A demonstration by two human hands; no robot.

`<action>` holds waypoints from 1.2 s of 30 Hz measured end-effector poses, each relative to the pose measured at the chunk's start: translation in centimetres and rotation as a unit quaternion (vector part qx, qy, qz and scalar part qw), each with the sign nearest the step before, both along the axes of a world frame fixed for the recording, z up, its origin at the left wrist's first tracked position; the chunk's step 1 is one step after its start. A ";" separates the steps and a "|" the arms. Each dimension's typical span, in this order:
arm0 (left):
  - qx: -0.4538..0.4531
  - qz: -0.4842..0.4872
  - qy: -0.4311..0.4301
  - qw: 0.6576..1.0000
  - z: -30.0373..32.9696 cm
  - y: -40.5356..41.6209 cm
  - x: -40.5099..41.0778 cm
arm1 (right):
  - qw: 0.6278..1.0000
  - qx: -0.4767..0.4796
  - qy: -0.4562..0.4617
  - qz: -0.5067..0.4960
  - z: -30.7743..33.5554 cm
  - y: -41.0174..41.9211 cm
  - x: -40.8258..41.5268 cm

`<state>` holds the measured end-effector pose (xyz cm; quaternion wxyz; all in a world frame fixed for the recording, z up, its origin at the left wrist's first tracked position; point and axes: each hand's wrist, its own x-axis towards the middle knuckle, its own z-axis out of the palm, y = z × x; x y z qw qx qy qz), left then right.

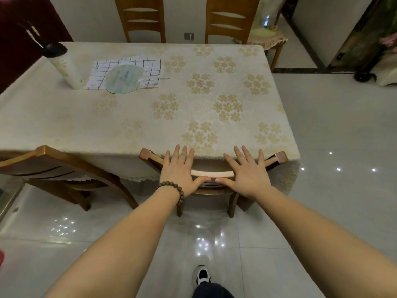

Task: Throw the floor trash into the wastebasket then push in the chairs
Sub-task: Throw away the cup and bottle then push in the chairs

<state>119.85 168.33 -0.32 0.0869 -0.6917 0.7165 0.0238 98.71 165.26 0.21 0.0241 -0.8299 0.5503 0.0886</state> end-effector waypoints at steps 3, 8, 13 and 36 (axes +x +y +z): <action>0.000 0.035 0.031 0.999 0.4 1.2 -0.7 | 0.999 0.044 -0.023 0.003 1.1 0.0 -0.3; -0.019 0.060 0.097 0.993 1.8 4.6 -1.4 | 0.991 0.009 -0.131 -0.038 2.0 2.7 -2.3; -0.084 0.092 0.132 0.983 3.7 7.9 -4.1 | 0.979 -0.030 -0.182 -0.081 3.0 7.1 -5.0; -0.065 -0.032 0.175 0.982 2.8 4.4 -36.8 | 0.940 -0.063 -0.224 -0.248 1.4 9.5 -35.9</action>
